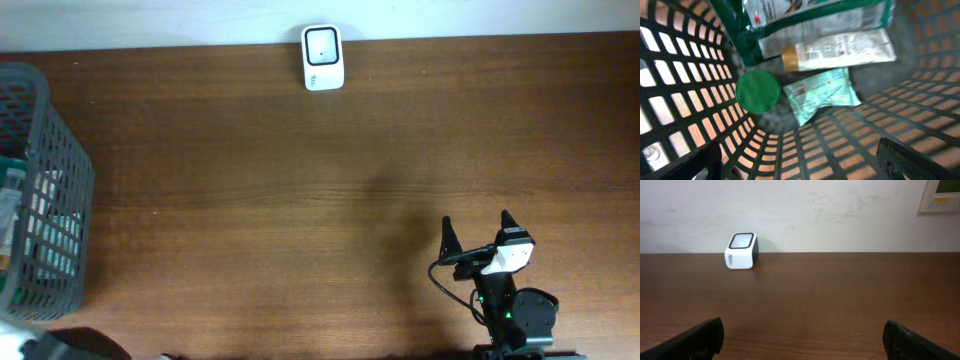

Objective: Scan the item barcode
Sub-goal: 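Reach the left gripper into the basket and grasp the green-lidded jar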

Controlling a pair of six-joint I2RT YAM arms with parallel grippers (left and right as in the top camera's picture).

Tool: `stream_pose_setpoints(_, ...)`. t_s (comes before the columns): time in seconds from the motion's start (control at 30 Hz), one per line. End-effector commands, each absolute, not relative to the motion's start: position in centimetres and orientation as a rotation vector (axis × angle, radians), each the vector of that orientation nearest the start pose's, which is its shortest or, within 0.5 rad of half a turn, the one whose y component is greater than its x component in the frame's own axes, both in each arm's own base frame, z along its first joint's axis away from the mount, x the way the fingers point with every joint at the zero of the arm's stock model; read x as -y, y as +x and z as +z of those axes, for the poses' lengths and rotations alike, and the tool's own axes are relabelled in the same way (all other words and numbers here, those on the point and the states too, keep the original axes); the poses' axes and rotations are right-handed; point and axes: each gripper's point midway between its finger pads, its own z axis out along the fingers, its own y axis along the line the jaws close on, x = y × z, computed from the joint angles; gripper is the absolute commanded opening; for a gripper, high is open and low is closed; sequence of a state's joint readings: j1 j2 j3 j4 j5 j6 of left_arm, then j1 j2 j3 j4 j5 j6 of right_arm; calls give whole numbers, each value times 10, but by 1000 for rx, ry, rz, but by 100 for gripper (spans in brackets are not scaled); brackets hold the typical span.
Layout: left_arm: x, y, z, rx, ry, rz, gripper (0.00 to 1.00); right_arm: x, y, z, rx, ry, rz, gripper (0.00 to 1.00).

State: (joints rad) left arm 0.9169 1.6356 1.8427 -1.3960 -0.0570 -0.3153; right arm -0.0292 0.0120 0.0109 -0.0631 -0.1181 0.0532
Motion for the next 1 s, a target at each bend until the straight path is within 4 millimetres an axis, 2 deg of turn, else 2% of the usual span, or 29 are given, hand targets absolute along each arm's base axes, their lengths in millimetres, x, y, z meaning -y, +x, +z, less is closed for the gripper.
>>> stream_pose_setpoints(0.0, -295, 193, 233, -2290, -1721, 265, 97, -15, 245, 158, -1640, -26, 129, 98)
stream_pose_setpoints(0.1, -302, 180, 216, -2281, -1786, 261, 96, -15, 245, 158, -1640, -26, 129, 98)
stream_pose_setpoints(0.4, -311, 164, 207, -2285, -1829, 376, 96, -15, 245, 158, -1640, -26, 129, 98)
stream_pose_setpoints(0.53, -313, 162, 174, -2327, -1818, 381, 96, -15, 245, 158, -1640, -26, 129, 99)
stream_pose_setpoints(0.6, -316, 159, 163, -2338, -1813, 416, 95, -15, 245, 158, -1640, -26, 129, 98)
stream_pose_setpoints(0.7, -319, 161, 159, -2330, -1803, 419, 95, -15, 245, 158, -1640, -26, 129, 98)
stream_pose_setpoints(0.8, -319, 156, 154, -2302, -1863, 443, 88, -15, 245, 158, -1640, -26, 129, 98)
stream_pose_setpoints(0.97, -319, 154, 132, -2338, -1923, 435, 89, -15, 245, 158, -1640, -26, 129, 98)
